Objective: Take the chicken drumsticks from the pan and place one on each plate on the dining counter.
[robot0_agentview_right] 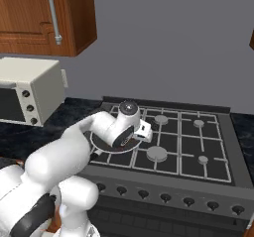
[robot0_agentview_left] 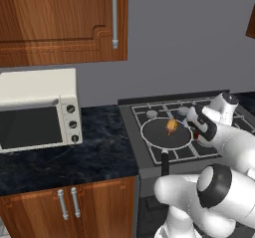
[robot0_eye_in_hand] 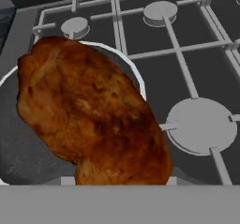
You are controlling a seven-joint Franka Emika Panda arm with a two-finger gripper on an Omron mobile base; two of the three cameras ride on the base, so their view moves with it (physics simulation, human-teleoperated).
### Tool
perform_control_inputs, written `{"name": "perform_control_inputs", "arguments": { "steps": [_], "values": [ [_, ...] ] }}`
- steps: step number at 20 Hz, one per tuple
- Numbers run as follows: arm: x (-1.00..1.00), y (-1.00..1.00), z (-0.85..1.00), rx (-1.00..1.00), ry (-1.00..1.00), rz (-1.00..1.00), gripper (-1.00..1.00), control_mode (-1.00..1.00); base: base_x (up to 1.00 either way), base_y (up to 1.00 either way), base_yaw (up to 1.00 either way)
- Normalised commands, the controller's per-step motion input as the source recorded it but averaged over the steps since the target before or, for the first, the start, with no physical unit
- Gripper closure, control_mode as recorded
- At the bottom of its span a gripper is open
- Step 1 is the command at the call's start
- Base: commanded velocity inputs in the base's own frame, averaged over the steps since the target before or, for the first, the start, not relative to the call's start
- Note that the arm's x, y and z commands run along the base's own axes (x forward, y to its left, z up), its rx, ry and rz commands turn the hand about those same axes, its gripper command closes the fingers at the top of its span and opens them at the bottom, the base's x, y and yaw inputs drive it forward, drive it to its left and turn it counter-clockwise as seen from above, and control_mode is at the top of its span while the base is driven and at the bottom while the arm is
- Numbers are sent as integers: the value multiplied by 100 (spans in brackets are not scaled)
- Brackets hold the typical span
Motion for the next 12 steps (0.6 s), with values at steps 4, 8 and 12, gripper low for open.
{"name": "perform_control_inputs", "arguments": {
  "steps": [4, 8, 12],
  "values": [
    [-72, 8, 100, 0, -5, 16, 100, -100, 0, 0, 0],
    [-73, 0, 100, 0, 3, 18, 100, -100, 0, 0, 0],
    [-67, 15, 100, -6, 14, 18, 100, -100, 0, 0, 0]
  ]
}}
